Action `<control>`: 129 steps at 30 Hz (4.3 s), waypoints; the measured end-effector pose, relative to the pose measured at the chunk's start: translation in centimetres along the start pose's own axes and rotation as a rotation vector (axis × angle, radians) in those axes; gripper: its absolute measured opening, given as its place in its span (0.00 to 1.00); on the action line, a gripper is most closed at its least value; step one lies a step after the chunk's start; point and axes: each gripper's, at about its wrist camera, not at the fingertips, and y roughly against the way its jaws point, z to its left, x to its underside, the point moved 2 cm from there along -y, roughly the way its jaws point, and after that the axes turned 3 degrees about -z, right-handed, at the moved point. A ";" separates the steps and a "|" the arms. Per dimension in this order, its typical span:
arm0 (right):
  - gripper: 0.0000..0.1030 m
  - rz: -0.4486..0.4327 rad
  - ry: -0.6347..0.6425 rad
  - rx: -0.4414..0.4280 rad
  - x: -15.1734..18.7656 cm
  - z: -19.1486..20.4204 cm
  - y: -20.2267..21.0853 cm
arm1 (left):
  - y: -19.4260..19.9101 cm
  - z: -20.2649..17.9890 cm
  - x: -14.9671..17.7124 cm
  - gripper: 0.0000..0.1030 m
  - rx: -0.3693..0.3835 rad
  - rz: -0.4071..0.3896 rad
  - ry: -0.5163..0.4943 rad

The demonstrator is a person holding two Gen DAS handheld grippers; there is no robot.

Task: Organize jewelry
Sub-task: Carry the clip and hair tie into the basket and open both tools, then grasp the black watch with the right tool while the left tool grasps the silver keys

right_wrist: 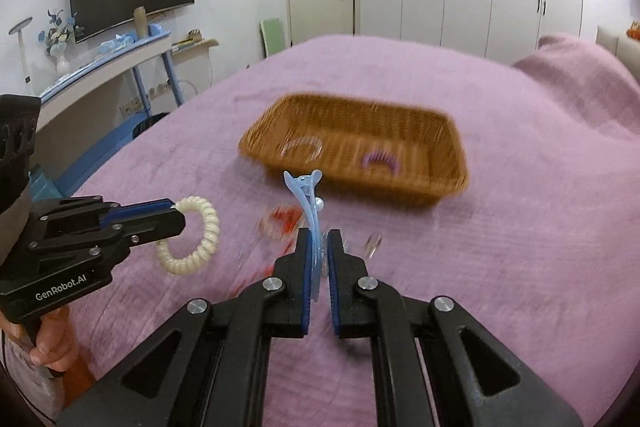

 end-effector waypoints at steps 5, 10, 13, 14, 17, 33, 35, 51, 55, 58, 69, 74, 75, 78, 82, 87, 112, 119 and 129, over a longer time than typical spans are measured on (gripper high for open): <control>0.09 -0.040 -0.017 0.025 -4.0 -2.0 -1.1 | -2.4 0.8 -4.8 0.10 0.044 -0.027 0.023; 0.09 -0.029 -0.075 0.031 -7.0 -4.8 -4.8 | -6.9 2.1 -8.5 0.10 0.020 -0.032 0.041; 0.09 0.001 -0.118 0.018 -8.0 -6.2 -7.9 | -10.3 3.2 -9.3 0.10 0.001 -0.008 0.053; 0.09 0.018 -0.134 0.017 -8.3 -6.8 -9.3 | -11.4 3.5 -9.4 0.10 0.000 0.003 0.060; 0.09 0.056 -0.162 0.010 -8.5 -7.7 -12.3 | -15.0 4.7 -9.5 0.10 0.035 0.051 0.103; 0.09 0.197 -0.230 0.002 -5.9 -10.4 -20.4 | -23.0 6.4 -6.7 0.11 -0.011 0.184 0.115; 0.10 0.193 -0.244 -0.015 -5.9 -10.6 -20.2 | -22.4 6.5 -6.9 0.13 0.015 0.165 0.120; 0.29 0.077 -0.235 -0.034 -5.4 -9.4 -11.4 | -10.4 3.7 -6.0 0.42 0.091 -0.004 0.072; 0.29 0.060 -0.233 -0.036 -4.1 -8.8 -7.7 | -6.4 3.0 -4.1 0.43 0.100 -0.012 0.058; 0.29 0.056 -0.233 -0.033 -2.8 -8.1 -5.3 | -4.2 2.7 -2.4 0.43 0.099 -0.004 0.038; 0.29 0.097 -0.313 0.026 4.2 -7.4 0.3 | -1.2 0.3 3.4 0.43 0.128 0.084 -0.038; 0.29 0.154 -0.388 0.041 7.9 -7.5 0.7 | -1.7 -1.0 5.1 0.43 0.156 0.124 -0.073; 0.29 0.164 -0.405 0.046 8.4 -7.5 0.7 | -2.0 -1.3 5.2 0.43 0.161 0.132 -0.078; 0.29 0.185 -0.450 0.060 9.7 -7.4 0.2 | -3.2 -1.7 5.4 0.43 0.176 0.162 -0.095; 0.29 0.199 -0.558 0.057 11.4 -7.5 -0.6 | -5.4 -2.4 4.7 0.42 0.199 0.200 -0.117; 0.29 0.191 -0.688 0.019 12.6 -7.7 -1.9 | -9.5 -2.7 3.6 0.42 0.205 0.265 -0.152; 0.29 0.196 -0.662 0.106 10.6 -10.5 -5.1 | -14.1 -4.8 5.0 0.42 0.237 0.362 -0.224; 0.29 0.218 -0.570 0.171 10.6 -9.4 -5.7 | -14.8 -5.4 5.5 0.22 0.189 0.344 -0.249; 0.17 0.203 -0.542 0.188 11.0 -9.2 -5.4 | -10.4 -3.8 5.4 0.22 0.253 0.256 -0.168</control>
